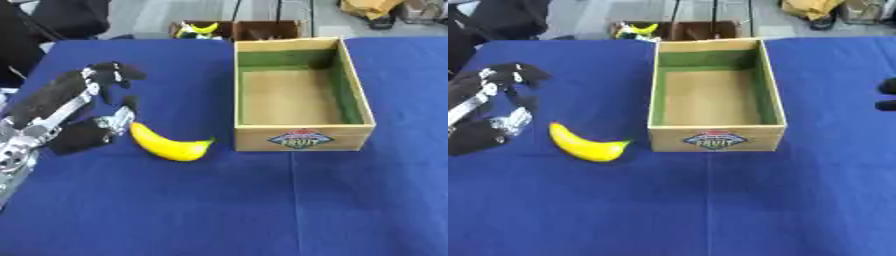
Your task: Pick up objects on the table and place them in the box.
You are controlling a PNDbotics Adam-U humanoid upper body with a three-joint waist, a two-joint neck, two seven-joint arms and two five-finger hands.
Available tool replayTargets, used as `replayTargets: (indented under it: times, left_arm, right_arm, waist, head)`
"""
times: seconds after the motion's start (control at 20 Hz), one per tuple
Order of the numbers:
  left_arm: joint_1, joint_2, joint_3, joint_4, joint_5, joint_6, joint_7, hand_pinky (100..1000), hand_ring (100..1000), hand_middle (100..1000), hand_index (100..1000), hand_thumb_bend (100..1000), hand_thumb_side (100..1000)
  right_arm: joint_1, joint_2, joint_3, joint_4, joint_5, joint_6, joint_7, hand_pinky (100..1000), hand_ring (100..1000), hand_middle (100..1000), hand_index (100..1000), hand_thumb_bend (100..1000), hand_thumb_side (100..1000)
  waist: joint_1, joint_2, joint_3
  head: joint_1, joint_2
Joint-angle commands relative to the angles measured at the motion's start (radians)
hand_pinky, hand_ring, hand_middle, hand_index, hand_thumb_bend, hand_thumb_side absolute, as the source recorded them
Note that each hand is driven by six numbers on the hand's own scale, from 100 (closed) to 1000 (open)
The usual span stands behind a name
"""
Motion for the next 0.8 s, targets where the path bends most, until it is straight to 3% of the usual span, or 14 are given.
replayTargets:
  times: [0.05, 0.3, 0.55, 0.65, 0.8]
  left_arm:
    - [-0.022, 0.120, -0.006, -0.010, -0.049, -0.001, -0.054, 628, 824, 856, 925, 150, 881]
    - [-0.050, 0.172, -0.046, 0.033, -0.063, -0.010, -0.138, 680, 849, 872, 951, 340, 875]
    - [-0.088, 0.170, -0.060, 0.063, -0.076, -0.031, -0.221, 701, 861, 879, 951, 670, 968]
    - [-0.104, 0.163, -0.061, 0.066, -0.070, -0.037, -0.254, 697, 858, 876, 949, 696, 978]
    - [-0.126, 0.152, -0.066, 0.072, -0.057, -0.038, -0.301, 696, 856, 873, 943, 664, 960]
  right_arm:
    - [-0.010, -0.014, 0.003, -0.007, -0.001, -0.003, 0.006, 627, 710, 615, 850, 100, 1000]
    - [-0.008, -0.012, 0.005, -0.004, -0.002, -0.004, 0.011, 627, 710, 615, 851, 100, 1000]
    - [-0.006, -0.014, 0.006, -0.001, -0.001, -0.005, 0.014, 627, 710, 615, 850, 100, 1000]
    - [-0.005, -0.014, 0.007, 0.000, 0.000, -0.005, 0.016, 627, 710, 615, 850, 100, 1000]
    - [-0.005, -0.014, 0.007, 0.001, 0.000, -0.006, 0.017, 627, 710, 614, 850, 100, 1000]
  waist:
    - [-0.004, -0.020, -0.006]
    - [-0.003, -0.022, -0.015]
    - [-0.002, -0.021, -0.019]
    - [-0.002, -0.020, -0.020]
    - [-0.002, -0.020, -0.022]
  head:
    - [0.008, -0.018]
    - [0.014, -0.021]
    - [0.016, -0.027]
    - [0.017, -0.029]
    - [0.019, -0.031]
